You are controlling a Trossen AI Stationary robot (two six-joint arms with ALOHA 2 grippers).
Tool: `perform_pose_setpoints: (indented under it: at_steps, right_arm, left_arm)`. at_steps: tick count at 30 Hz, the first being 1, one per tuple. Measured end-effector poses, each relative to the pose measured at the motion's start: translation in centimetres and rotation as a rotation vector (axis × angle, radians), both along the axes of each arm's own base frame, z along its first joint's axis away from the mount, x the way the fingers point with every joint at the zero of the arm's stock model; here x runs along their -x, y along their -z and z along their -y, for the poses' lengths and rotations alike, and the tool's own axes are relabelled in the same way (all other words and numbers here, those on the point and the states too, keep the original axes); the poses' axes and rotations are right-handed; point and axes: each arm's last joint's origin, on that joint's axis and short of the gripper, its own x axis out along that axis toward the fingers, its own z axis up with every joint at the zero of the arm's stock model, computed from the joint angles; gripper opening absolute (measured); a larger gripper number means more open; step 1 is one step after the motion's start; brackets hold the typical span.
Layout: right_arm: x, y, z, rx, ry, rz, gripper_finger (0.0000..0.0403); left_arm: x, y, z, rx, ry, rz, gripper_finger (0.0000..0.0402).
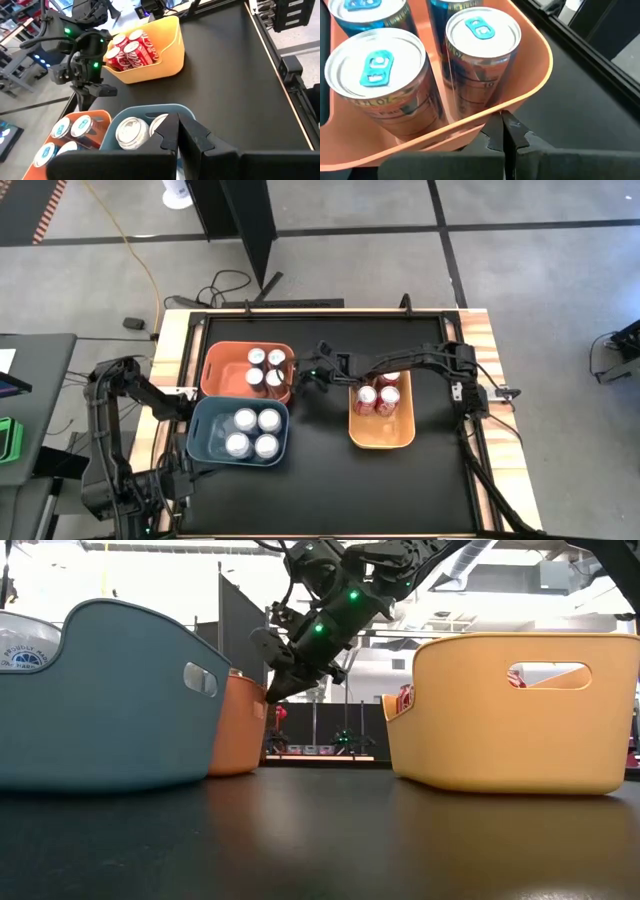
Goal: Sort soda cans
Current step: Adjust the orange bin on the table, then move the yellow bin to the bottom left of the table
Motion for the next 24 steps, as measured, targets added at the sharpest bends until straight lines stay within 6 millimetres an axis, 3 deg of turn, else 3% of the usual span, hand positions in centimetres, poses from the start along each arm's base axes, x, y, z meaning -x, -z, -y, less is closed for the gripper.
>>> perform_pose_setpoints:
  at_steps: [15, 21, 24]
  right_arm:
    - [-0.1, -0.5, 2.2, 0.029, -0.001, 0.045, 0.0004]
    - [0.3, -0.8, 1.0, 0.047, -0.036, -0.012, 0.0004]
    - [1.0, -2.1, -0.3, 0.093, -0.042, -0.052, 0.0004]
  left_arm:
    - [0.0, 0.0, 0.0, -0.004, 0.000, 0.013, 0.0000]
    - [0.0, 0.3, 0.0, -0.014, -0.003, 0.032, 0.0000]
    - [-0.1, 0.2, 0.0, -0.004, -0.006, 0.040, 0.0000]
